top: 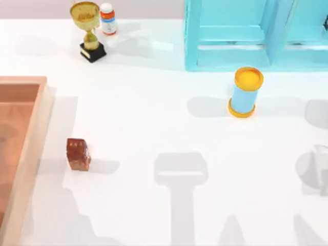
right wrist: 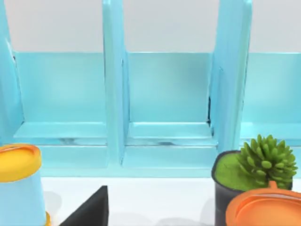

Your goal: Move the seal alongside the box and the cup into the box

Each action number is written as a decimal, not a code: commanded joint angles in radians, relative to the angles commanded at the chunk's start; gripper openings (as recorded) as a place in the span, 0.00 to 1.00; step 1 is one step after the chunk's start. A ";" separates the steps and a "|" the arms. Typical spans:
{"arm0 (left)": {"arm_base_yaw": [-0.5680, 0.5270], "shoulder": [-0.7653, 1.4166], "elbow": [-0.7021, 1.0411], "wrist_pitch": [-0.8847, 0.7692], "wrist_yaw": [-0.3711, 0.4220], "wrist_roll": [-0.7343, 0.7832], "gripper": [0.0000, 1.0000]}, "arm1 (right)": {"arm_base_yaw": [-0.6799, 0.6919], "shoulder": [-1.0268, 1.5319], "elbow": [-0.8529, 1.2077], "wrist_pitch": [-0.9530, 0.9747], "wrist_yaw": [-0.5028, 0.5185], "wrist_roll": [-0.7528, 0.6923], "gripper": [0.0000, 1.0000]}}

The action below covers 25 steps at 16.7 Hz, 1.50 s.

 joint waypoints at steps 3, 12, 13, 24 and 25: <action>0.000 0.000 0.000 0.000 0.000 0.000 0.30 | 0.000 0.000 0.000 0.000 0.000 0.000 1.00; 0.000 0.000 0.000 0.000 0.000 0.000 0.98 | 0.000 0.000 0.000 0.000 0.000 0.000 1.00; 0.000 0.000 0.000 0.000 0.000 0.000 1.00 | 0.000 0.000 0.000 0.000 0.000 0.000 1.00; -0.003 -0.005 0.028 -0.032 -0.008 0.001 1.00 | 0.000 0.000 0.000 0.000 0.000 0.000 1.00; -0.003 -0.007 0.049 -0.058 -0.016 0.001 1.00 | 0.000 0.000 0.000 0.000 0.000 0.000 1.00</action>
